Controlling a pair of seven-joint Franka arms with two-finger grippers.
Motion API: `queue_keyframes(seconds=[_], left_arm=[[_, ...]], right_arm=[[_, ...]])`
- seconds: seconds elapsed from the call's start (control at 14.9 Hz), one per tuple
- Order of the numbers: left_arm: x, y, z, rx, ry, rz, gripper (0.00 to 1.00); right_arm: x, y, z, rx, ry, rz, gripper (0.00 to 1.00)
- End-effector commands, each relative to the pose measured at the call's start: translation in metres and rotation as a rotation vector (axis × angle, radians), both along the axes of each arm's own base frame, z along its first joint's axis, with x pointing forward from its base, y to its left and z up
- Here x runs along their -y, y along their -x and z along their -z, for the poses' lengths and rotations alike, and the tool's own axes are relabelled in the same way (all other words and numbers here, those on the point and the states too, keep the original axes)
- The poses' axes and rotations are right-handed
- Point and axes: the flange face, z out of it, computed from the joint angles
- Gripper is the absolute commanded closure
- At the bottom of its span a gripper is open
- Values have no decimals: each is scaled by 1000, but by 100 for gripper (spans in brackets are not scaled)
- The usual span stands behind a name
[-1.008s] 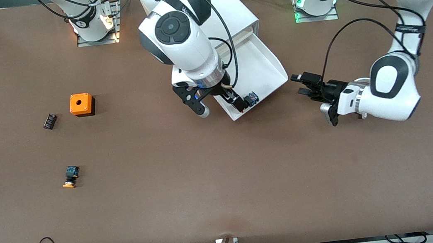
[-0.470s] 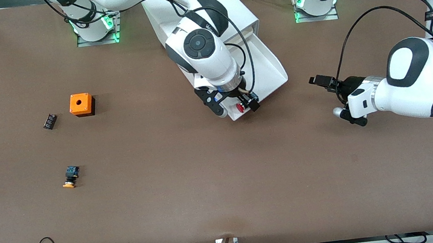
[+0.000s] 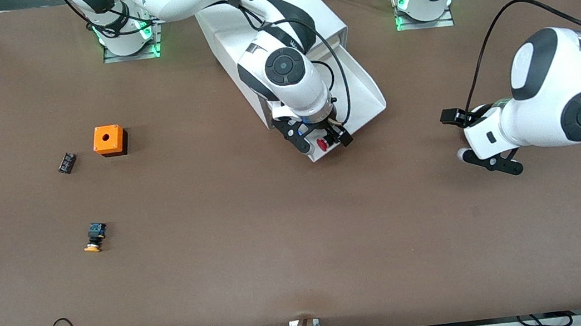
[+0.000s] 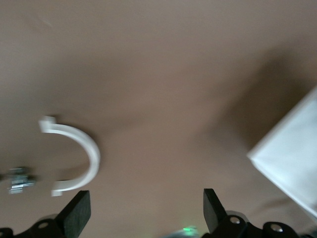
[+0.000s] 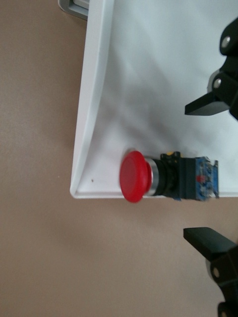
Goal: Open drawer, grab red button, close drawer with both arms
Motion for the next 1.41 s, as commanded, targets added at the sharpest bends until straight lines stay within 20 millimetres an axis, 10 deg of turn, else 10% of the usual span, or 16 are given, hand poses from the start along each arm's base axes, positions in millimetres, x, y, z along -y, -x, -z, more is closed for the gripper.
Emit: queue_keyframes(seconds=[0.0, 0.13, 0.34, 1.34], left_arm=[[-1, -6, -14, 52, -92, 36, 0], [0, -16, -24, 98, -87, 28, 0], [-5, -19, -6, 78, -104, -12, 0], [-1, -22, 3, 100, -108, -46, 0]], right_arm=[[-5, 4, 3, -16, -13, 14, 2], [-5, 4, 2, -12, -15, 4, 28], [-5, 3, 0, -6, -19, -1, 100], [34, -30, -80, 60, -23, -53, 100]])
